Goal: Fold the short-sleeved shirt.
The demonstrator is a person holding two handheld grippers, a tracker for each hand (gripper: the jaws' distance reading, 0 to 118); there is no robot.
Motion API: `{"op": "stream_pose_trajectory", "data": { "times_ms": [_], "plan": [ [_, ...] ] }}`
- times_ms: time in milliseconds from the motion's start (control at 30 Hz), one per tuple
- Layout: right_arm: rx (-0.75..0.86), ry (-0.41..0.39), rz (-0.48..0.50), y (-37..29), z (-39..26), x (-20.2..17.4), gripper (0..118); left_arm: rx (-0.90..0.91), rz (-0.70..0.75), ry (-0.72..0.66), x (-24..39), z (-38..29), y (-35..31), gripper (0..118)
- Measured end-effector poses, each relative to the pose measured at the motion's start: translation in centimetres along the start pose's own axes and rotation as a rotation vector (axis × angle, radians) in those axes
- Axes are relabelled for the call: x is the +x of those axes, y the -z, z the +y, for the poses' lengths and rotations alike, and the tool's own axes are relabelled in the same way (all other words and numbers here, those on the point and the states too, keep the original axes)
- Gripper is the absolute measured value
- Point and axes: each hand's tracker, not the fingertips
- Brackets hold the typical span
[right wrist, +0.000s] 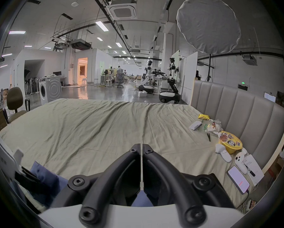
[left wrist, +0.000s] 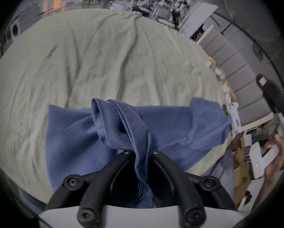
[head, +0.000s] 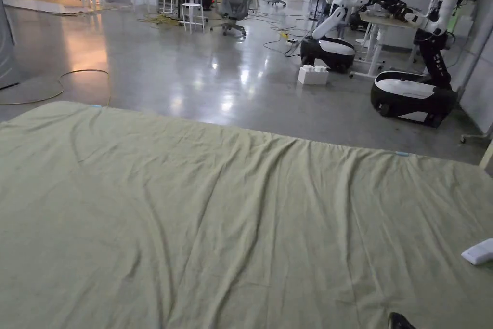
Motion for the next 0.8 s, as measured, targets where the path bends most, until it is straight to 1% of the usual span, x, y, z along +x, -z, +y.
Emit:
{"op": "stream_pose_trajectory", "data": {
  "times_ms": [67,100,200,233,300,367,533,600,633,667,700,733,767,800],
  "plan": [
    [-0.004,0.010,-0.008,-0.1,-0.3,0.3,3,-0.002,0.009,-0.024,0.2,-0.2,0.7,18],
    [-0.005,0.011,-0.010,-0.2,-0.4,0.5,3,0.000,0.009,-0.039,0.2,-0.3,0.7,26],
    [-0.008,0.011,-0.013,-0.2,-0.4,0.6,3,0.045,-0.025,-0.079,0.1,-0.3,-0.2,64],
    [-0.011,0.011,-0.010,-0.2,-0.4,0.6,3,0.059,-0.030,-0.066,0.2,-0.2,-0.7,65],
    [-0.007,0.003,-0.009,-0.3,-0.3,0.7,3,0.079,-0.040,-0.028,0.2,0.1,-2.0,65],
    [-0.005,-0.002,-0.009,-0.3,-0.2,0.7,3,0.095,-0.049,-0.027,-0.2,0.5,-3.4,65],
    [-0.003,0.000,-0.010,-0.3,-0.1,0.7,3,0.173,-0.117,-0.141,-2.5,1.1,-6.3,65],
    [-0.006,0.003,-0.005,-0.1,-0.1,0.5,3,0.188,-0.097,-0.143,-3.0,0.9,-6.5,62],
    [-0.007,0.004,-0.004,0.0,-0.2,0.3,3,0.181,-0.067,-0.131,-3.0,1.0,-6.4,59],
    [-0.010,0.004,0.000,0.1,-0.2,0.2,3,0.155,-0.027,-0.102,-2.9,0.8,-6.1,53],
    [-0.011,0.005,0.003,0.1,-0.2,0.0,3,0.132,-0.004,-0.072,-2.8,0.7,-5.7,40],
    [-0.011,0.006,0.005,0.2,-0.2,-0.1,3,0.111,0.005,-0.056,-2.6,0.4,-5.2,31],
    [-0.012,0.004,0.007,0.3,-0.3,-0.3,3,0.095,0.008,-0.045,-2.3,0.2,-4.5,27],
    [-0.014,0.003,0.011,0.4,-0.3,-0.4,3,0.087,-0.020,-0.051,-2.1,0.0,-4.0,27]
  ]
}}
